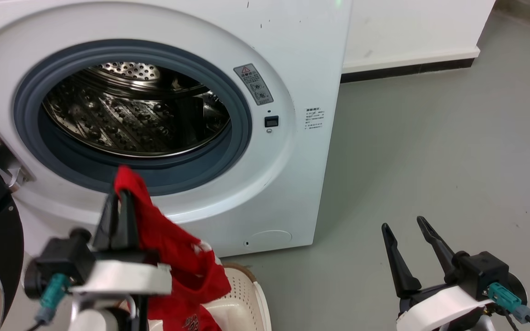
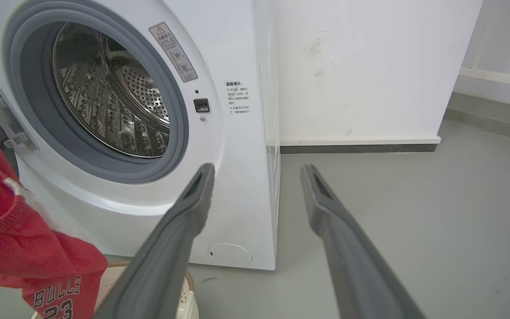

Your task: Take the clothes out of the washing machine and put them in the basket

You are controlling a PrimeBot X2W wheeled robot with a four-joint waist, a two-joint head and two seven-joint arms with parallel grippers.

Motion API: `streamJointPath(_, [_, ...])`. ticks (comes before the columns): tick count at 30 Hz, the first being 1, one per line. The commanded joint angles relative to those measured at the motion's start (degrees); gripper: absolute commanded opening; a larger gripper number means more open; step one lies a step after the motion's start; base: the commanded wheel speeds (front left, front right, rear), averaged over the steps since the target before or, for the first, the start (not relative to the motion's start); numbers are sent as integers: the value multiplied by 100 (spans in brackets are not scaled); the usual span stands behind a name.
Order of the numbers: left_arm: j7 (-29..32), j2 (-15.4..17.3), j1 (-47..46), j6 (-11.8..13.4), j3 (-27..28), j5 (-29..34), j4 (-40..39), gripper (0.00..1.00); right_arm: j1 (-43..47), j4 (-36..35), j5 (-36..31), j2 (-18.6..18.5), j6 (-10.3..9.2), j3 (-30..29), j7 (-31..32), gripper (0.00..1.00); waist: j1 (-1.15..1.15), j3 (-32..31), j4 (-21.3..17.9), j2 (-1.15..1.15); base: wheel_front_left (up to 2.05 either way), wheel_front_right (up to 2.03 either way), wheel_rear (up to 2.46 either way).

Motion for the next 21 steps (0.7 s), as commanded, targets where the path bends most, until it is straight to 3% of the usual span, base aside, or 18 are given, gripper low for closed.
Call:
streamJointPath(1, [-7, -26, 178, 42, -19, -27, 108, 0, -12, -33, 8, 1, -3, 17, -15, 100, 1, 74, -15, 0, 0, 0, 0])
streamJointPath(5, [-103, -156, 611, 20, -207, -141, 678, 0, -99, -20, 36, 2, -3, 37, -42, 100, 1, 250, -31, 0, 0, 0, 0])
streamJointPath(7, [-279, -269, 825, 3, -332, -310, 1487, 0, -210, 21, 42, 1, -2, 70, -88, 100, 1, 438, -39, 0, 0, 0, 0])
streamJointPath(9, [-400, -323, 670, -94, -477, -382, 2399, 0, -302, 53, 68, 2, -3, 80, -132, 100, 1, 653, -25, 0, 0, 0, 0])
streamJointPath(14, [-436, -360, 157, -304, -680, -387, 3359, 0, -484, 72, 98, 2, -2, 156, -186, 100, 1, 1012, -64, 0, 0, 0, 0])
streamJointPath(21, [-428, -373, -687, -344, -589, -267, 4420, 0, -827, 110, 131, 3, -3, 297, -297, 100, 1, 1721, -269, 0, 0, 0, 0])
